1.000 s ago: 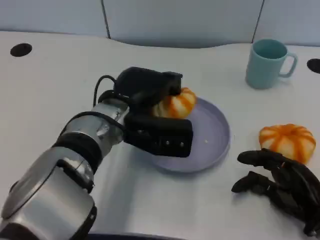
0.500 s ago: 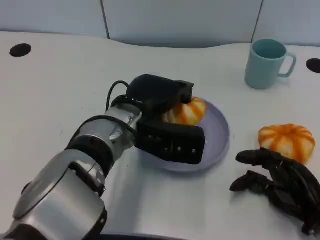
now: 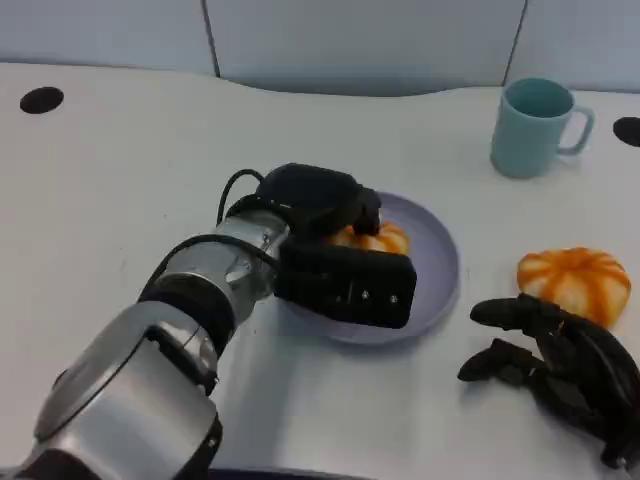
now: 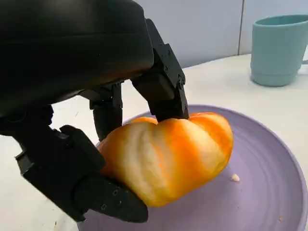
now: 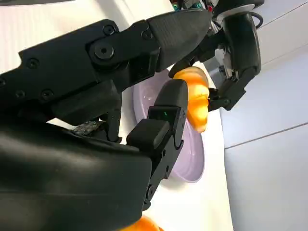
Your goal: Grasp the bread from the table and place it into the plate.
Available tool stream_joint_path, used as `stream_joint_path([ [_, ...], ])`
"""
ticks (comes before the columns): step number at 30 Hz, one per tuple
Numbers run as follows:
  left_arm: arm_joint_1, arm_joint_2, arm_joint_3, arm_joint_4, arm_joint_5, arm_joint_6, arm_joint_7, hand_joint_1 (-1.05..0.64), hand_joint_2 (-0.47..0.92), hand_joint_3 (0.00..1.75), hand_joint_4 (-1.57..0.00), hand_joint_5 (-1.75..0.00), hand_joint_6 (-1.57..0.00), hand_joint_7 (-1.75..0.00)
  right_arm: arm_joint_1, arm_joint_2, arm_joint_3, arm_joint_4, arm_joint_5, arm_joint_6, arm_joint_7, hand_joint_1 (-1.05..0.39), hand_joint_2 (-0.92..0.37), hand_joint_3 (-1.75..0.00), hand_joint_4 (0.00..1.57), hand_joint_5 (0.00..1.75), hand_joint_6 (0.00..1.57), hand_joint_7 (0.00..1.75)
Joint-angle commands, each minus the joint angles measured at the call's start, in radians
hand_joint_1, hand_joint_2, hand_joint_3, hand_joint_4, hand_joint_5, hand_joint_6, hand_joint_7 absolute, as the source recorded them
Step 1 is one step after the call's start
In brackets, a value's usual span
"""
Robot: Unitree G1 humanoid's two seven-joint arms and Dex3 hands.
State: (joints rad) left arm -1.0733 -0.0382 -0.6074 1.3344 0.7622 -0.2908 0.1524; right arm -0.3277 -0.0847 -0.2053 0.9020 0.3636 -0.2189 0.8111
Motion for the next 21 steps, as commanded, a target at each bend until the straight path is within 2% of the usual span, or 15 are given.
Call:
stream_joint_path([
  [1,-0.024,0.011,-0.01,0.005,0.003,0.009,-0.047,-0.41,0.9,0.19,-0.41,-0.82,-0.61,-0.06,0.02,0.002,0.0,0.027,-0.011,0.02,-0.008,-0.43,-0.92,-0.03,0.68,1.08,0.82,0.56],
  [4,-0.028,0.01,-0.024,0.005,0.015,0.022,-0.068,-0.52,0.92,0.14,-0.24,-0.62,-0.45,-0.01,0.016,0.003,-0.004,0.037,-0.008,0.018,-0.004,-0.42,-0.92,-0.03,0.68,1.08,0.82,0.56],
  [8,-0.028,0.009,-0.039,0.006,0.028,0.032,-0.073,-0.61,0.92,0.08,-0.03,-0.69,-0.33,0.0,0.016,0.004,0.0,0.03,-0.012,0.011,-0.008,-0.43,-0.92,-0.03,0.69,1.09,0.83,0.56],
  [13,-0.035,0.011,-0.051,0.008,0.029,0.039,-0.111,-0.78,0.92,0.13,0.0,-0.49,-0.27,0.0,0.019,0.004,-0.003,0.028,-0.006,0.016,0.002,-0.43,-0.92,-0.04,0.68,1.09,0.82,0.56],
  [21,-0.044,0.017,-0.054,0.006,0.026,0.045,-0.134,-0.89,0.92,0.23,0.0,-0.27,-0.21,-0.01,0.024,0.002,-0.001,0.017,-0.008,0.02,0.002,-0.43,-0.92,-0.08,0.67,1.06,0.82,0.55],
])
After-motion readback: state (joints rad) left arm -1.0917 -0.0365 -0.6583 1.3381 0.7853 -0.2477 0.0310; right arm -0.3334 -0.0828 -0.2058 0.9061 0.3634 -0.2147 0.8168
